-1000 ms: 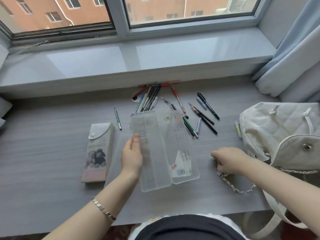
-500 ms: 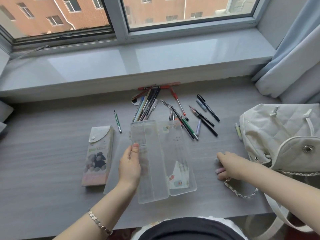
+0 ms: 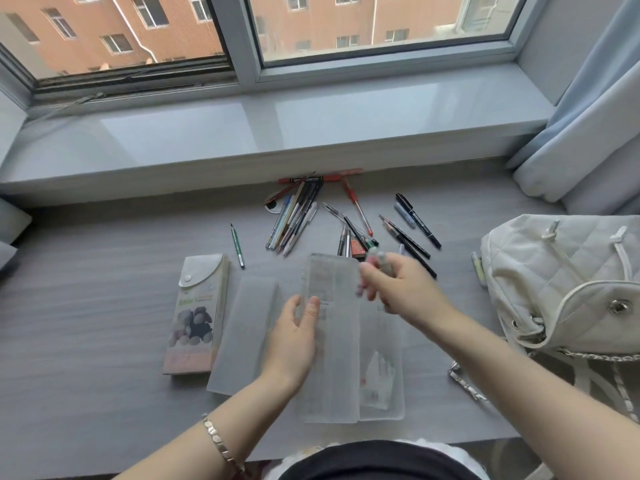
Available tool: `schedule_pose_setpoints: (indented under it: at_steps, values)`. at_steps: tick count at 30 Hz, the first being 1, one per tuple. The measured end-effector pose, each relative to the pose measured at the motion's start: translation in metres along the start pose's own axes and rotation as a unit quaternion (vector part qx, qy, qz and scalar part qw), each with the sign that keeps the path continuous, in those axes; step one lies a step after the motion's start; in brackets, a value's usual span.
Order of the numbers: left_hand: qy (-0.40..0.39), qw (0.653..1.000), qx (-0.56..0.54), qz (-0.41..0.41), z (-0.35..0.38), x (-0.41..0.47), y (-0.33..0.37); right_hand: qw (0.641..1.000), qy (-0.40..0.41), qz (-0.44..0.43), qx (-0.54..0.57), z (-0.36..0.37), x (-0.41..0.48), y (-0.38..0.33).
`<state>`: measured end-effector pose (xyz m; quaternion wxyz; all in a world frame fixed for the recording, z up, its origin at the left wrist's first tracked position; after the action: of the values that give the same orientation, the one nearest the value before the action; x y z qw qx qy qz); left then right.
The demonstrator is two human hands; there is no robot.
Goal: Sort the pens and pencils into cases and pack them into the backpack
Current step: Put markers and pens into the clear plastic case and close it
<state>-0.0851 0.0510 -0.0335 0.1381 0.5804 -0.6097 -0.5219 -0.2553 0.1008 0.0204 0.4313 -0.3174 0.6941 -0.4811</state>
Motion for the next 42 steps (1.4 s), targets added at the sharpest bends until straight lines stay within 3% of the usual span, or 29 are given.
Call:
schedule_pose_setpoints:
  at_steps: [2, 6, 12, 16, 19, 22, 24, 29, 35, 37, 40, 42]
  values:
    - [-0.030, 1.000, 0.008, 0.003, 0.009, -0.006, 0.003, 0.999, 0.006, 0.002, -0.034, 0.020, 0.002, -0.005]
    - [-0.036, 0.998, 0.050, 0.014, 0.011, -0.014, 0.008, 0.972, 0.093, 0.010, -0.214, 0.019, 0.001, -0.001]
    - [-0.045, 0.998, 0.034, 0.006, 0.014, -0.014, 0.006, 0.977, 0.108, -0.074, -0.169, 0.010, -0.008, -0.010]
    - [-0.059, 0.998, 0.026, -0.010, 0.017, -0.012, 0.005, 0.984, 0.124, -0.116, -0.062, 0.006, -0.005, -0.020]
    - [-0.075, 0.997, 0.016, -0.011, 0.021, -0.012, 0.009, 0.965, 0.148, -0.163, -0.145, 0.014, -0.009, -0.028]
    - [-0.081, 0.997, -0.005, -0.004, 0.022, -0.015, 0.014, 0.920, 0.103, -0.171, -0.336, 0.032, -0.009, -0.017]
    - [-0.084, 0.996, -0.024, -0.006, 0.021, -0.015, 0.014, 0.904, 0.067, -0.161, -0.390, 0.038, -0.009, -0.010]
    - [-0.080, 0.996, -0.026, 0.002, 0.020, -0.011, 0.015, 0.903, 0.036, -0.184, -0.386, 0.033, -0.010, -0.005]
    - [-0.094, 0.995, -0.021, -0.001, 0.027, -0.008, 0.017, 0.855, 0.009, -0.243, -0.458, 0.024, -0.015, -0.004]
    - [-0.107, 0.994, -0.012, -0.004, 0.032, -0.005, 0.018, 0.859, 0.027, -0.269, -0.435, 0.010, -0.014, -0.008]
    - [-0.122, 0.992, 0.005, -0.009, 0.039, 0.002, 0.021, 0.923, 0.156, -0.156, -0.317, -0.050, 0.006, 0.003]
    - [-0.122, 0.992, 0.017, -0.012, 0.041, 0.007, 0.024, 0.914, 0.205, 0.018, -0.349, -0.090, 0.024, 0.031]
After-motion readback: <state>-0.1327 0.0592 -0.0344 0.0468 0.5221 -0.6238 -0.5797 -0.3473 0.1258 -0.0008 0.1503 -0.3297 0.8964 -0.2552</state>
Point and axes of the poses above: each hand's wrist, its own x-axis towards the middle knuckle, its own z-axis out of the palm, y = z × x, the point moved 7 cm from there along x, towards the middle knuckle, and after that the axes turned 2 degrees about x, right-handed, at the moved point
